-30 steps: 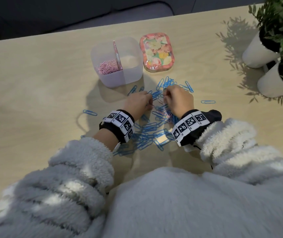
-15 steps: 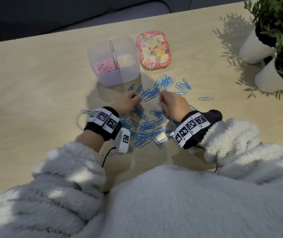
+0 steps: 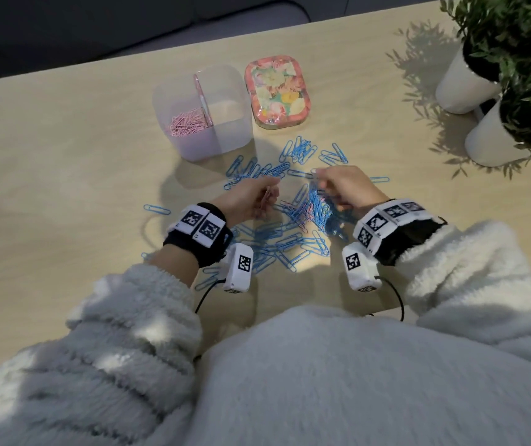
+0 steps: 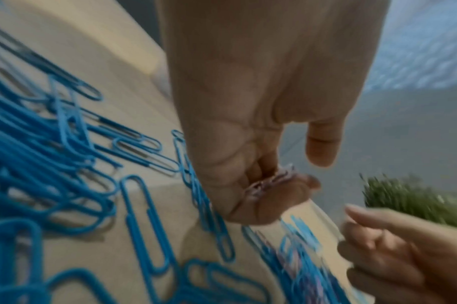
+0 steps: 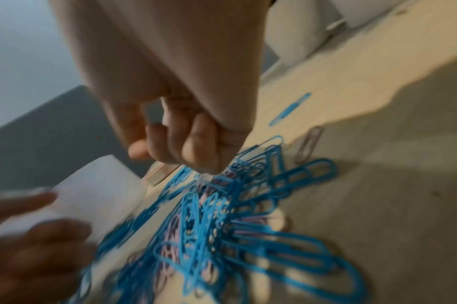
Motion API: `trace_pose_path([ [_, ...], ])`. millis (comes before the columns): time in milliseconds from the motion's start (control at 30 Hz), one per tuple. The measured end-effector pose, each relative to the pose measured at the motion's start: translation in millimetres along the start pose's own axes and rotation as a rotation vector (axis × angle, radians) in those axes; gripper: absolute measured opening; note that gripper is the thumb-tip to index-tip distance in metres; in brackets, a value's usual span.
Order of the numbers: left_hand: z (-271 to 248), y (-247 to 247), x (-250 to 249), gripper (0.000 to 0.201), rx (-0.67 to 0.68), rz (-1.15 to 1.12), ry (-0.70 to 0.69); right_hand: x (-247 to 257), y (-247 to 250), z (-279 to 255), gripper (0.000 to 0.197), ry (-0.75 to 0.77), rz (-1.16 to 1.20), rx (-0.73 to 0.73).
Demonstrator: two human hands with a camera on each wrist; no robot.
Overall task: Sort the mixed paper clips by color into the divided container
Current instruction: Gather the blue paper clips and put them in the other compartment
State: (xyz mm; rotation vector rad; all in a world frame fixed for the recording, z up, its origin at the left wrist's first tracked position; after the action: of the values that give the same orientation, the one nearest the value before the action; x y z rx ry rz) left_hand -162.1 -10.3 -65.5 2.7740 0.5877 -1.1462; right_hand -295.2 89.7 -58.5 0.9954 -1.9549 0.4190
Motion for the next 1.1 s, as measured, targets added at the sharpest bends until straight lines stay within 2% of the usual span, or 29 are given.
trace_pose_path([
  [67,4,2,-9,0.030,-0.126,0.367,-0.126,13,-21,-8,0.009,0.232,-0.412,0.093],
  [133,5,2,-20,0.022,-0.255,0.692,-0.250,11,-39,-18,0.011,0.334,-0.767,0.166],
  [200,3,1,-25,0.013,-0.337,0.918,-0.297,9,-41,-23,0.015,0.363,-0.932,0.155],
  [267,2,1,-25,0.013,-0.342,1.047,-0.307,10,-35,-25,0.012,0.379,-0.934,0.136],
  [467,-6,27,-18,0.007,-0.349,1.050,-0.291,9,18,-19,0.005,0.339,-0.765,-0.027],
  [600,-9,14,-31,0.014,-0.360,1.060,-0.391,16,31,-20,0.008,0.321,-0.796,-0.178],
  [767,1,-24,-38,0.017,-0.285,1.219,-0.436,13,-19,-29,0.009,0.320,-0.927,-0.028],
  [867,6,-26,-33,0.019,-0.245,1.286,-0.407,9,-28,-24,0.019,0.231,-0.941,-0.002],
  [933,3,-22,-31,0.022,-0.256,1.295,-0.373,4,-31,-18,0.018,0.153,-0.947,0.027],
  [1000,-2,-14,-30,0.021,-0.288,1.237,-0.344,0,-35,-15,0.015,0.116,-0.956,0.062],
  [1100,-8,0,-29,0.008,-0.287,1.030,-0.319,-5,-44,-18,0.012,0.113,-0.954,0.110],
])
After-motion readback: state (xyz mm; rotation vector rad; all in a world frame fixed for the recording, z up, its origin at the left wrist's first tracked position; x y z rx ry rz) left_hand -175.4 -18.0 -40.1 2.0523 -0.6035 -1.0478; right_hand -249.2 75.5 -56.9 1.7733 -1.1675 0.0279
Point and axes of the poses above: each hand's wrist, its own z-axis towards the middle knuckle, its own y-axis out of the back of the hand, x = y × z, the point moved 9 cm from there along z, towards the middle knuckle, and after that the axes turned 6 degrees about z, right-handed, at the moved point
